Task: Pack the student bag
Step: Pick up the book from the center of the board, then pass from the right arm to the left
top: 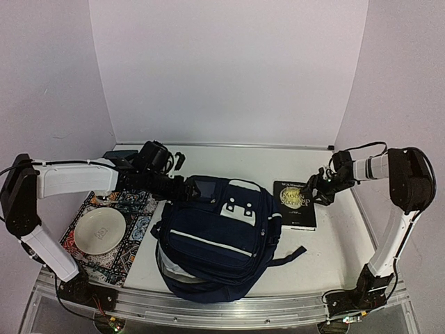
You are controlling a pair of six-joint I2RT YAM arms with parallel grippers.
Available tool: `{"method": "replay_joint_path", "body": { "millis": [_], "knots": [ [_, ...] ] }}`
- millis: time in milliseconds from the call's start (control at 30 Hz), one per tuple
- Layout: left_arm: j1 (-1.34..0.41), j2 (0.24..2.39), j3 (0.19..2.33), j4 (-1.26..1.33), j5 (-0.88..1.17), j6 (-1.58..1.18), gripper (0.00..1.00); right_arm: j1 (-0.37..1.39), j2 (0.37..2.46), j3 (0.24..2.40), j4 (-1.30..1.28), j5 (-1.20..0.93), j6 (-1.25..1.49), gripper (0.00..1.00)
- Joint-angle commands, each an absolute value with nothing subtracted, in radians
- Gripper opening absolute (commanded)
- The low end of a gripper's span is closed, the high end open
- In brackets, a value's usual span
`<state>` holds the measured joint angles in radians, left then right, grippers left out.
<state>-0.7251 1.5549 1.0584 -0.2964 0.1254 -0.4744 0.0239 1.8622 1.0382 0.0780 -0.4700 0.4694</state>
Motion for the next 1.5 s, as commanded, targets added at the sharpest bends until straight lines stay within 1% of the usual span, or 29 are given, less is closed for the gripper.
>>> {"method": "replay_joint_path", "body": {
  "millis": [0, 233, 500, 567, 633, 667, 867, 1000, 1067, 1200, 1467],
  "knots": [
    [-0.72, 1.57, 1.087, -0.274, 0.155, -0.468, 0.94, 0.029, 1.863, 1.052, 0.081, -0.676, 0.471, 0.6],
    [-0.72, 1.575, 1.093, -0.268, 0.161, -0.47, 0.94, 0.029, 1.82, 1.029, 0.141, -0.8, 0.505, 0.37],
    [-0.72, 1.562, 1.089, -0.265, 0.169, -0.478, 0.94, 0.029, 1.837, 1.022, 0.143, -0.871, 0.489, 0.22],
    [-0.72, 1.548, 1.087, -0.265, 0.167, -0.479, 0.94, 0.029, 1.832, 1.019, 0.142, -0.884, 0.486, 0.14],
    [-0.721, 1.536, 1.087, -0.264, 0.167, -0.48, 0.94, 0.029, 1.817, 1.017, 0.141, -0.882, 0.485, 0.02],
    [-0.721, 1.529, 1.087, -0.264, 0.167, -0.482, 0.94, 0.029, 1.807, 1.017, 0.141, -0.879, 0.486, 0.0],
    [-0.72, 1.483, 1.092, -0.242, 0.165, -0.507, 0.95, 0.019, 1.697, 1.018, 0.141, -0.84, 0.517, 0.0],
    [-0.719, 1.448, 1.093, -0.205, 0.164, -0.53, 0.97, 0.008, 1.607, 1.026, 0.141, -0.82, 0.542, 0.0],
    [-0.72, 1.434, 1.093, -0.181, 0.164, -0.543, 0.99, 0.008, 1.57, 1.035, 0.141, -0.825, 0.554, 0.0],
    [-0.719, 1.426, 1.093, -0.132, 0.175, -0.578, 1.0, 0.008, 1.508, 1.043, 0.141, -0.843, 0.576, 0.0],
    [-0.718, 1.507, 1.104, 0.003, 0.332, -0.675, 1.0, 0.01, 1.367, 1.038, 0.198, -0.885, 0.665, 0.0]
  ]
}}
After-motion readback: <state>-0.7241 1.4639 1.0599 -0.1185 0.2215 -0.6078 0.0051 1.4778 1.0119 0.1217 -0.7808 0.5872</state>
